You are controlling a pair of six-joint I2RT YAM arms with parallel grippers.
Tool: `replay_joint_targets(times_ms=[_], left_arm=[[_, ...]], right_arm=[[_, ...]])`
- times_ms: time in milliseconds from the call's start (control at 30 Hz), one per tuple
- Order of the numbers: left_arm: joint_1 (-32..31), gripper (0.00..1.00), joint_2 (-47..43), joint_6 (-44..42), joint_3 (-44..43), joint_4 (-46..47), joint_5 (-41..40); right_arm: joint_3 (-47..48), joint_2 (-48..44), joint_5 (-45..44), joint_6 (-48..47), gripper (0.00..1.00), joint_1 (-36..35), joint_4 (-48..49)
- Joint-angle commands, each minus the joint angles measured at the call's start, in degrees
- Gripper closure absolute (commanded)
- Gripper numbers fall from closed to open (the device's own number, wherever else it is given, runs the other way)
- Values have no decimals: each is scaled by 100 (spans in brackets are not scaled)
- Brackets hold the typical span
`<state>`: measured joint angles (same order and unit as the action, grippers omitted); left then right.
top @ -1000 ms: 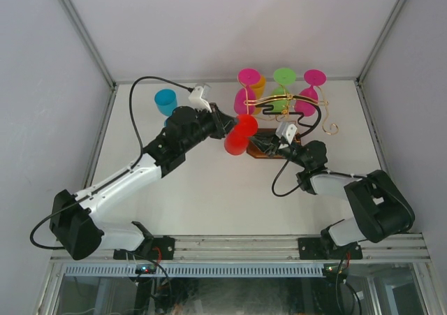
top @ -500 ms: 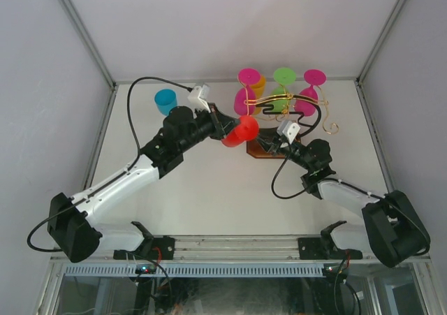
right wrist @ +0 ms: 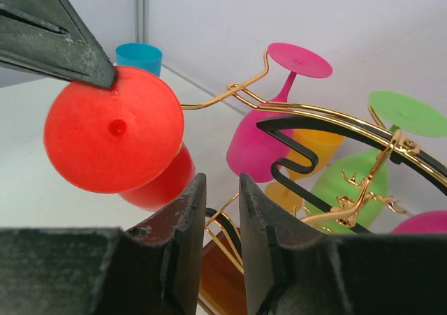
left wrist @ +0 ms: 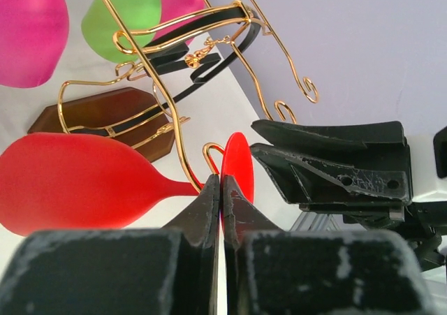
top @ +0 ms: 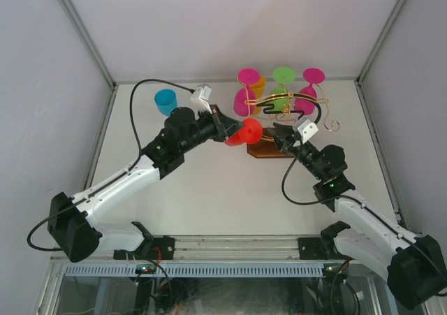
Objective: Place the wine glass upside down on the wine glass rack
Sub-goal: Turn the wine glass upside down at the wine rack.
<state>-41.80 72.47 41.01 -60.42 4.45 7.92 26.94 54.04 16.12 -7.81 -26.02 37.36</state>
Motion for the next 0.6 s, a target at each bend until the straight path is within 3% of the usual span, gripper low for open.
replay_joint_targets(times_ms=[0,300,567], left_arm=[[-101,96,114,216,8,268,140],[-220,88,441,425,-153,451,272],[-232,65,486,322,-337,345,73]], right_arm=[[188,-528,-474,39,75,-104,-361],[190,-1021,-658,10,74,-202,-530],[189,-1162,-721,-1,72,-253,-662]])
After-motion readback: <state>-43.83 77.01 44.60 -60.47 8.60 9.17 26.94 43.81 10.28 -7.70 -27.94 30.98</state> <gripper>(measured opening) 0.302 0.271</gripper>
